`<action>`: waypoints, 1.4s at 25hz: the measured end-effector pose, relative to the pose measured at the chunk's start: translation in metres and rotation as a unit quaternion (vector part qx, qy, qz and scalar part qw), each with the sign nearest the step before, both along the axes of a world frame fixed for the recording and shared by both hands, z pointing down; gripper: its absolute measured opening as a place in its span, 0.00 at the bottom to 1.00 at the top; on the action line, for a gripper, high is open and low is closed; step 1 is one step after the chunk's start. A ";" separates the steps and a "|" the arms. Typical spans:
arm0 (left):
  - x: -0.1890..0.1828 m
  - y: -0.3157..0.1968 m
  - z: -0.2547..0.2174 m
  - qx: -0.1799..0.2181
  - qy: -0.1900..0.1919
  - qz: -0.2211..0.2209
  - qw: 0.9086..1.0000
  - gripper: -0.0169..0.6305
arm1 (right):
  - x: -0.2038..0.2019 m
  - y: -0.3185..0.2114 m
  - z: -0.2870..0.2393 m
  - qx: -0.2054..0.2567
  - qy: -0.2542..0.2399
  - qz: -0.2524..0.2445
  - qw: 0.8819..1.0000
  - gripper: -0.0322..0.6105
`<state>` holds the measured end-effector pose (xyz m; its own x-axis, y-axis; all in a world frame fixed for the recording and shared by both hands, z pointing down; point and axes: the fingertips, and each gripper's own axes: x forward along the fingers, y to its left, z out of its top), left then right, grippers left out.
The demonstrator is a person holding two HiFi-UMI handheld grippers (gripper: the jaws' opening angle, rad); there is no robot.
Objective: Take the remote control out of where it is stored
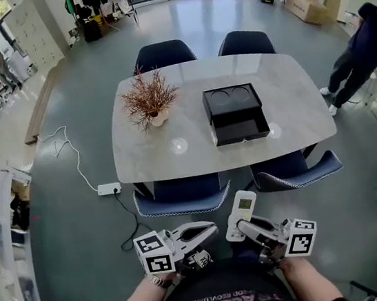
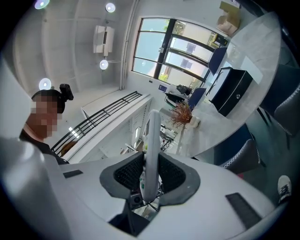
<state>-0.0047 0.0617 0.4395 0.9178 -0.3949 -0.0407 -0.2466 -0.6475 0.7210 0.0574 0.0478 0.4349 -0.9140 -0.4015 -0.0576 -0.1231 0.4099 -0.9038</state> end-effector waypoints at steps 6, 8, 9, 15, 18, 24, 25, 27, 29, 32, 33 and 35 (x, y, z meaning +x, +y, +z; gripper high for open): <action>0.004 0.026 -0.001 -0.001 0.003 0.012 1.000 0.03 | 0.000 0.027 0.001 0.014 0.009 0.012 1.000 0.22; 0.003 0.032 0.000 0.000 0.003 0.014 1.000 0.03 | -0.001 0.034 0.002 0.018 0.011 0.009 1.000 0.22; 0.003 0.035 0.001 0.000 0.004 0.015 1.000 0.03 | -0.003 0.039 0.003 0.012 0.003 0.009 1.000 0.22; 0.002 0.054 0.000 -0.007 0.013 0.017 1.000 0.03 | -0.012 0.063 0.001 0.006 -0.010 -0.002 1.000 0.22; 0.002 0.056 -0.001 -0.003 0.010 0.016 1.000 0.03 | -0.012 0.068 -0.002 0.012 -0.010 -0.006 1.000 0.22; -0.006 0.056 0.002 0.000 0.006 0.009 1.000 0.03 | -0.020 0.067 0.004 0.015 -0.004 -0.013 1.000 0.22; -0.006 0.056 0.003 0.000 0.006 0.008 1.000 0.03 | -0.021 0.067 0.005 0.015 -0.004 -0.015 1.000 0.22; -0.007 0.056 0.005 -0.002 0.006 0.004 1.000 0.03 | -0.022 0.066 0.007 0.015 -0.004 -0.019 1.000 0.22; -0.009 0.055 0.007 -0.006 0.006 0.002 1.000 0.03 | -0.024 0.065 0.008 0.014 -0.003 -0.023 1.000 0.22; -0.013 0.053 0.008 -0.009 0.007 -0.002 1.000 0.03 | -0.027 0.063 0.010 0.011 -0.002 -0.025 1.000 0.22; -0.014 0.052 0.009 -0.010 0.007 -0.003 1.000 0.03 | -0.028 0.062 0.011 0.010 -0.002 -0.025 1.000 0.22; -0.014 0.049 0.009 -0.011 0.008 -0.004 1.000 0.03 | -0.027 0.060 0.013 0.010 -0.001 -0.025 1.000 0.22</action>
